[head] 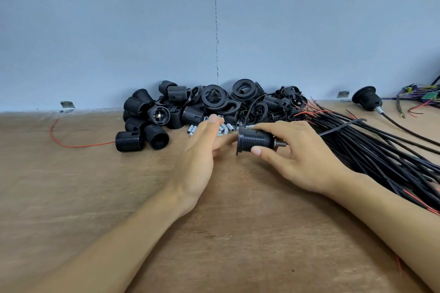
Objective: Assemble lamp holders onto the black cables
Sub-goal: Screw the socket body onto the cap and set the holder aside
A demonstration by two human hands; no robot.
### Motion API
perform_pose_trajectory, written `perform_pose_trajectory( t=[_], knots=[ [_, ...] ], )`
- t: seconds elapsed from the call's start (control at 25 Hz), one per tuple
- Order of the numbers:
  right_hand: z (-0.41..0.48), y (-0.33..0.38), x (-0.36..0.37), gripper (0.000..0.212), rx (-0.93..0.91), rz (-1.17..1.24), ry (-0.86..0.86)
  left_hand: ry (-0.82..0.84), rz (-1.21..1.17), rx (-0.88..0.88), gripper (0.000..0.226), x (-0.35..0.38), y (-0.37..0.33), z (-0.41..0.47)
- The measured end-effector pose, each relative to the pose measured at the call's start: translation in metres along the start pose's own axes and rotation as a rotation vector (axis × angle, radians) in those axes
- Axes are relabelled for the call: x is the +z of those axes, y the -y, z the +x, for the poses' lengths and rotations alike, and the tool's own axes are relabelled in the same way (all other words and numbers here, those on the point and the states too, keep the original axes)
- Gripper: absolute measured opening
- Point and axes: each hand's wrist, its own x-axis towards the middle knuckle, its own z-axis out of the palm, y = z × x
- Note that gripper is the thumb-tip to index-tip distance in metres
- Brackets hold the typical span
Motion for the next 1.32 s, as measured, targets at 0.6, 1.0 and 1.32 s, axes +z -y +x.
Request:
perform_pose_trajectory(
  t=[0.6,1.0,1.32],
  knots=[
    [-0.001,0.003,0.002,0.046,-0.141,-0.205,-0.108,-0.097,-0.042,0.085,0.034,0.005,-0.004,0.006],
    [0.006,0.000,-0.003,0.042,-0.087,-0.294,-0.397,-0.031,0.396,0.193,0.035,0.014,0.008,-0.006],
    [0.024,-0.004,-0.011,0.031,-0.289,-0.560,-0.514,-0.050,0.357,0.158,0.044,0.014,0.013,0.000]
  ],
)
